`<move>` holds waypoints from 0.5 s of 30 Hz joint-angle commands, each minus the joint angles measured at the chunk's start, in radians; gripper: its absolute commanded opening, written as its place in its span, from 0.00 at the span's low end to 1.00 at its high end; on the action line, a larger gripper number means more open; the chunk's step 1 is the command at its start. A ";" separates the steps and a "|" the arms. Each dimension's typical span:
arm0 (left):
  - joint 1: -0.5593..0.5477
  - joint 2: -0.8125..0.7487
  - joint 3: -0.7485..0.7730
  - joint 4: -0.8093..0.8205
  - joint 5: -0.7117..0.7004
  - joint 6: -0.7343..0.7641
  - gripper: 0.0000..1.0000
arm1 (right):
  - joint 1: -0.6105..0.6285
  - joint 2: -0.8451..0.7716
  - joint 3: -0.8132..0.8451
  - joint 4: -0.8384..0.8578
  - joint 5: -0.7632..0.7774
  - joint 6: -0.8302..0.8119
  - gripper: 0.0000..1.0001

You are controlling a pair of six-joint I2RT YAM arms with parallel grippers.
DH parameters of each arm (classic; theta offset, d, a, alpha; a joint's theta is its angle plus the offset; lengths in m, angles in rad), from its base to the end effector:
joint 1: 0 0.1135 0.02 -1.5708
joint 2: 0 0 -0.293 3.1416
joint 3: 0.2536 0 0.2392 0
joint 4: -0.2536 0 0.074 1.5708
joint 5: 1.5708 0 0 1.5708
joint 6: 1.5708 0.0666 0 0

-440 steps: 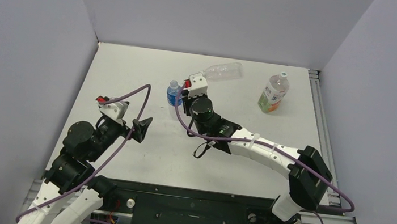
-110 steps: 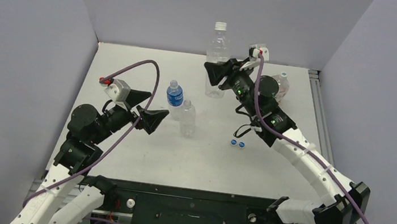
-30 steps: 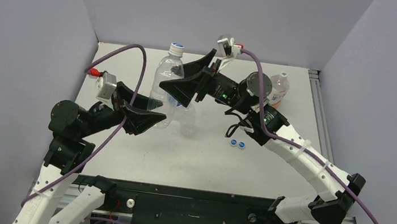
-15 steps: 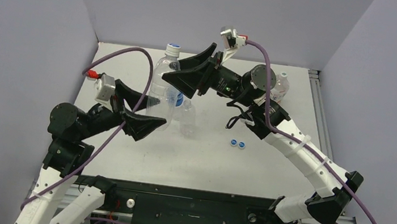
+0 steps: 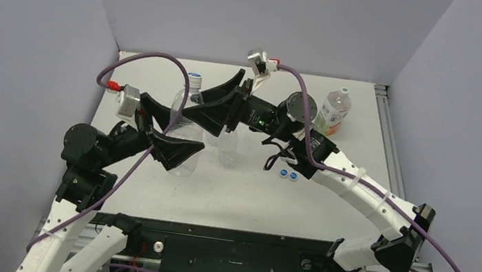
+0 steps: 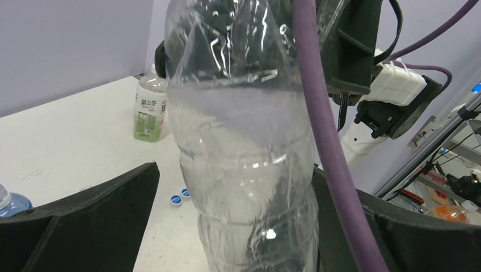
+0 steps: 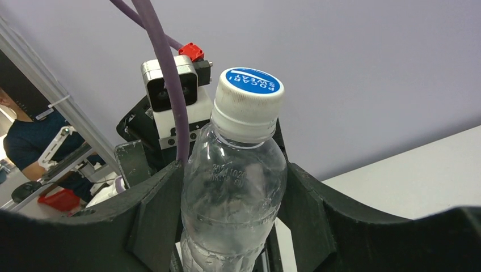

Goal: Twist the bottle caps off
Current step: Pick up the plastic bottle at the center of the board.

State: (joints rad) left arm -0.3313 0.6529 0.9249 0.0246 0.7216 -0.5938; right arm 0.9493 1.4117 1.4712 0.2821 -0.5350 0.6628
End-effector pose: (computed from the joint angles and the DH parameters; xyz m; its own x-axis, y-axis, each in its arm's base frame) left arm 0.0923 -0.0783 0.4478 -0.2418 -0.3610 -0.9007 0.8522 0.3649 -0.3751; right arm 0.1615 0.2839 0.5205 -0.4487 0.2826 -0.8478 -0.8918 -0.0806 0.4451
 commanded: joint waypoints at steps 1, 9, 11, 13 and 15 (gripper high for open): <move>-0.002 0.003 0.031 0.083 0.036 -0.014 0.99 | 0.052 -0.008 0.013 0.042 0.033 -0.060 0.13; -0.002 -0.051 0.003 0.076 0.040 0.039 0.70 | 0.077 -0.052 -0.079 0.100 0.152 -0.119 0.07; -0.002 -0.057 0.004 0.071 0.031 0.054 0.57 | 0.099 -0.082 -0.123 0.125 0.212 -0.162 0.06; -0.002 -0.063 0.003 0.065 0.021 0.072 0.48 | 0.127 -0.109 -0.153 0.140 0.264 -0.201 0.06; -0.002 -0.066 0.003 0.057 0.019 0.087 0.44 | 0.147 -0.115 -0.172 0.141 0.298 -0.223 0.11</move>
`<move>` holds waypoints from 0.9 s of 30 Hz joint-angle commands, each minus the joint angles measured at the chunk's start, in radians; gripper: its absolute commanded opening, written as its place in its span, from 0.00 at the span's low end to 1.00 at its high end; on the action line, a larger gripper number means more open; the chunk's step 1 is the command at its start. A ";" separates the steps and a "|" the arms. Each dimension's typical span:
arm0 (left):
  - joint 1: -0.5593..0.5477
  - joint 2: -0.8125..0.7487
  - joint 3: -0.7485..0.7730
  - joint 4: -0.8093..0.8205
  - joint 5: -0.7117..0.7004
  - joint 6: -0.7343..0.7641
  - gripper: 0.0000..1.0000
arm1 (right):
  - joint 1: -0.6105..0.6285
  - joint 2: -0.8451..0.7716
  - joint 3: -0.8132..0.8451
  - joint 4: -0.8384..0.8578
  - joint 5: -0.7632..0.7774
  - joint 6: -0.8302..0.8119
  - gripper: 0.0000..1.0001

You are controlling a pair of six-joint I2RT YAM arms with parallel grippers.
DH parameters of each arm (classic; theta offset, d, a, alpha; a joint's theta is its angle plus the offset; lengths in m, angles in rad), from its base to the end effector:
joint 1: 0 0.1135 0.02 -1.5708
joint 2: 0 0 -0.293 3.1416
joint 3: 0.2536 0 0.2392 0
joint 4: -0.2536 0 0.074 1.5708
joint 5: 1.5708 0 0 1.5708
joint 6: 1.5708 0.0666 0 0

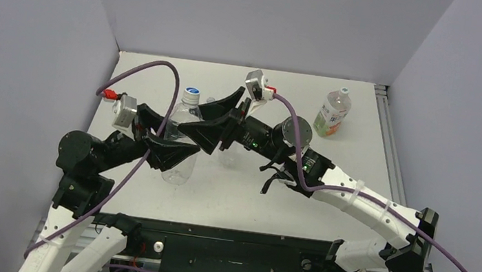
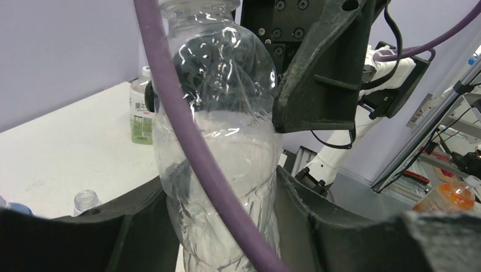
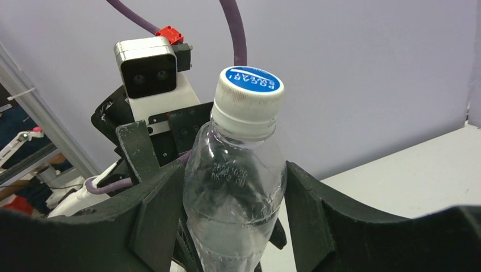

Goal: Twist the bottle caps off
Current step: Pick up the plastic bottle at the center of the board.

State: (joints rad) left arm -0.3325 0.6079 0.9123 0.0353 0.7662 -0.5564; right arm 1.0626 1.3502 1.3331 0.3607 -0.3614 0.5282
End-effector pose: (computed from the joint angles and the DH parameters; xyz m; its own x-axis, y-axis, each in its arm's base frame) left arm 0.0770 -0.0755 0.4481 -0.1831 -0.3394 -0.9227 0.8908 0.3397 -0.3017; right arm 0.1336 0.2882 0.5014 -0.3519 0.3370 -0.8733 -0.9284 -0.0064 0.3716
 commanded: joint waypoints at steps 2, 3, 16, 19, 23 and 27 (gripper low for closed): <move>0.000 -0.025 0.016 0.026 -0.025 0.077 0.38 | 0.044 -0.066 -0.043 0.042 0.152 -0.095 0.27; 0.000 -0.026 0.015 0.024 -0.024 0.105 0.34 | 0.044 -0.069 -0.039 0.029 0.165 -0.096 0.36; -0.002 -0.084 -0.034 -0.170 -0.004 0.766 0.19 | -0.036 -0.143 0.165 -0.352 0.196 -0.068 0.70; -0.003 -0.114 -0.076 -0.150 -0.040 0.835 0.19 | -0.040 -0.115 0.209 -0.427 0.210 -0.042 0.69; -0.003 -0.133 -0.103 -0.153 -0.072 0.873 0.18 | -0.035 -0.067 0.269 -0.488 0.230 -0.024 0.66; -0.003 -0.135 -0.110 -0.163 -0.095 0.878 0.18 | -0.009 -0.027 0.306 -0.525 0.270 -0.017 0.64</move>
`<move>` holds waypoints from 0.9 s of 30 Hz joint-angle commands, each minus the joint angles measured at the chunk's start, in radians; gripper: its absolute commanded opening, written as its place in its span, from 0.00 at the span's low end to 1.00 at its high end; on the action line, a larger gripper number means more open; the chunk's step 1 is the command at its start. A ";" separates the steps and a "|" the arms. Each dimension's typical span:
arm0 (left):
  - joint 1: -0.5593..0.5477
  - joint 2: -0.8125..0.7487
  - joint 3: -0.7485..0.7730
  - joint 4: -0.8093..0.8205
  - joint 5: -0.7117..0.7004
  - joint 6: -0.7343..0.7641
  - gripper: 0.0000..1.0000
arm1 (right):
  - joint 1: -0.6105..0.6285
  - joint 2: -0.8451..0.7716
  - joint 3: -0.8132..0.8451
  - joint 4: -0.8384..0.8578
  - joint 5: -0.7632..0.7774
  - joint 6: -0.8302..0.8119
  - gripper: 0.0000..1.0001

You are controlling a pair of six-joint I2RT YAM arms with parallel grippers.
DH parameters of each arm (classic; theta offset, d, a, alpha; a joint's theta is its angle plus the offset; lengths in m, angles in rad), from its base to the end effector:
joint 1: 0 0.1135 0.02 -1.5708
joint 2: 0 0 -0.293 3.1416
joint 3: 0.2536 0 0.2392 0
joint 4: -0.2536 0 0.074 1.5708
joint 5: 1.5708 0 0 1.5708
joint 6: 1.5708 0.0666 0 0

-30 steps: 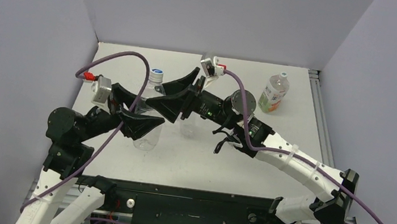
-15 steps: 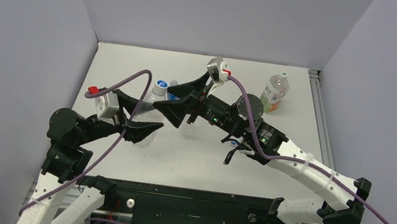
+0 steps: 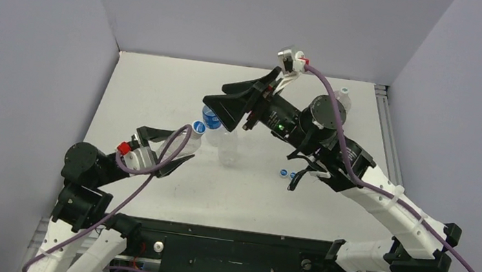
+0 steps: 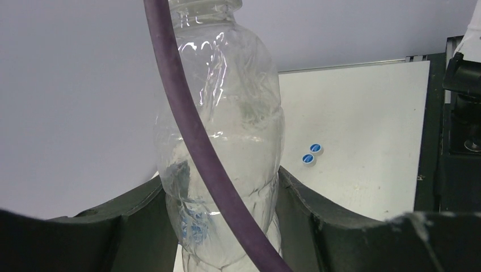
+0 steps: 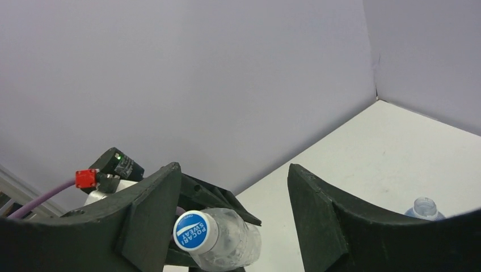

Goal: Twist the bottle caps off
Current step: Pick up the plastic bottle at the center of the board.

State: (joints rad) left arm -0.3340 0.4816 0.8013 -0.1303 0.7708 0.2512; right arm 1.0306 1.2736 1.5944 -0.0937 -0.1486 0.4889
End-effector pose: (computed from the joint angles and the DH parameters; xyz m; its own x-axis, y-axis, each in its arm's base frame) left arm 0.0612 -0.0704 0.4019 0.3914 0.0529 -0.9187 0.8097 0.4545 0.3712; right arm 0.1311 0.2377 0.5551 -0.3310 0.3513 -0.8758 -0.8687 0.2491 0.4282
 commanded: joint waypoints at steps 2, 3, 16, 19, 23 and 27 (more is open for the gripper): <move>-0.002 -0.008 -0.004 0.002 -0.107 0.072 0.18 | 0.034 0.068 0.060 -0.094 0.090 0.033 0.61; -0.002 -0.007 -0.006 0.001 -0.118 0.072 0.18 | 0.039 0.075 0.064 -0.105 0.099 0.038 0.59; -0.002 0.032 -0.022 -0.001 -0.209 0.051 0.18 | 0.078 0.120 0.061 -0.118 0.196 0.038 0.49; -0.002 0.038 -0.031 -0.016 -0.227 0.042 0.18 | 0.079 0.112 0.053 -0.120 0.224 0.039 0.51; -0.002 0.039 -0.055 -0.015 -0.241 0.041 0.18 | 0.079 0.111 0.056 -0.122 0.233 0.034 0.55; -0.002 0.043 -0.050 -0.011 -0.254 0.037 0.18 | 0.079 0.130 0.061 -0.146 0.229 0.031 0.52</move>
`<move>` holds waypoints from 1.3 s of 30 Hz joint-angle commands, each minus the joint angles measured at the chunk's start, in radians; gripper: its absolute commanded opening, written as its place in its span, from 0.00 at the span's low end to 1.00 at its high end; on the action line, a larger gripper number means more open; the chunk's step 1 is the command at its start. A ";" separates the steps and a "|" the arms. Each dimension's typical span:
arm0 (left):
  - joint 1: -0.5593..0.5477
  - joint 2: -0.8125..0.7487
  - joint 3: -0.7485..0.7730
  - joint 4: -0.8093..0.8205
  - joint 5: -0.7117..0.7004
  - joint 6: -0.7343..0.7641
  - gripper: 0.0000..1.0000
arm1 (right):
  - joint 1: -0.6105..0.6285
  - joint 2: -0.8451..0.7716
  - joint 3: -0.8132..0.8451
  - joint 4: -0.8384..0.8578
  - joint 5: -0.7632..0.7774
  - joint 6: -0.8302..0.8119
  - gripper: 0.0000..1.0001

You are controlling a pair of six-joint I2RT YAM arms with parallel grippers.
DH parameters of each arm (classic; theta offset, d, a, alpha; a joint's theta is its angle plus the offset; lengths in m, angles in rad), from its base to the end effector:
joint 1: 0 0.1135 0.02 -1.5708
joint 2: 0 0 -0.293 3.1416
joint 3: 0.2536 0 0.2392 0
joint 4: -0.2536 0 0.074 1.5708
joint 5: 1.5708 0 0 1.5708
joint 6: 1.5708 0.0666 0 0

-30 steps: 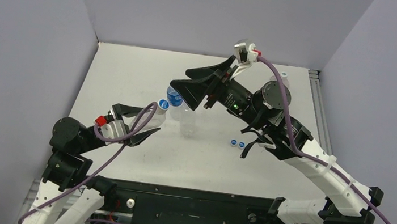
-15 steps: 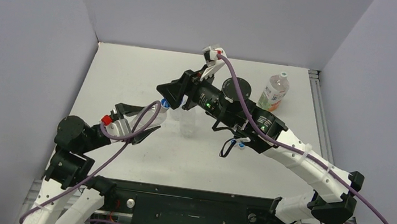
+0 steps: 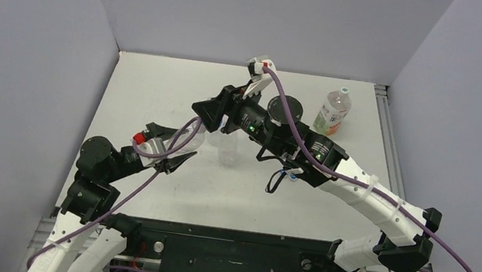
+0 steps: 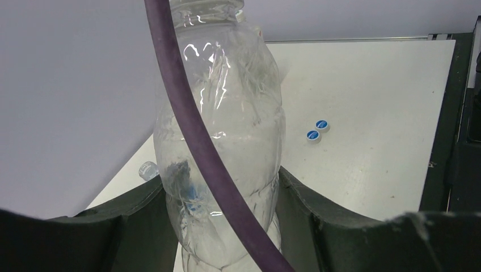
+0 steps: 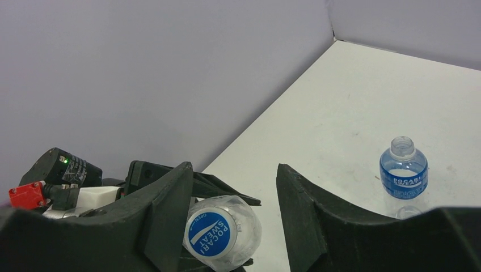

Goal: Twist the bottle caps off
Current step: Pick up the plastic bottle at the center of the board.

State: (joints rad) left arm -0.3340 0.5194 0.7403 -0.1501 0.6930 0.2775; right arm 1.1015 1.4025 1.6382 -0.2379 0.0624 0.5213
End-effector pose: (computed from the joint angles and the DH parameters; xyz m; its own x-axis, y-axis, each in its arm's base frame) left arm 0.0837 -0.0741 0.3771 0.2983 0.1196 -0.9470 0.8033 0.5044 0.3167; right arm 0.1496 0.2858 0.5145 -0.4301 0.2508 -0.8672 -0.7470 0.4406 0.4979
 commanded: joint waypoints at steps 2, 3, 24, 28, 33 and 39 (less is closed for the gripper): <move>-0.002 0.010 0.019 0.011 -0.176 0.007 0.18 | 0.008 0.009 0.007 0.004 0.013 0.001 0.48; -0.002 0.013 0.021 0.010 -0.177 0.005 0.18 | 0.008 0.017 0.005 0.010 0.009 0.005 0.48; -0.002 -0.021 0.001 -0.002 -0.182 -0.003 0.18 | 0.006 0.013 -0.006 0.021 0.067 0.003 0.24; -0.002 -0.007 0.004 -0.022 -0.208 -0.007 0.18 | 0.006 -0.010 -0.015 0.028 0.076 0.009 0.52; -0.002 0.015 0.001 -0.021 -0.258 -0.035 0.18 | 0.007 -0.035 -0.022 0.038 0.072 0.011 0.58; -0.002 0.026 0.005 0.007 -0.266 -0.049 0.18 | 0.009 -0.017 -0.020 0.015 0.064 0.019 0.44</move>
State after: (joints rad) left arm -0.3340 0.5392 0.7288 -0.1761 0.6495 0.2340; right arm 1.1015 1.4002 1.6192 -0.2371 0.1234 0.5346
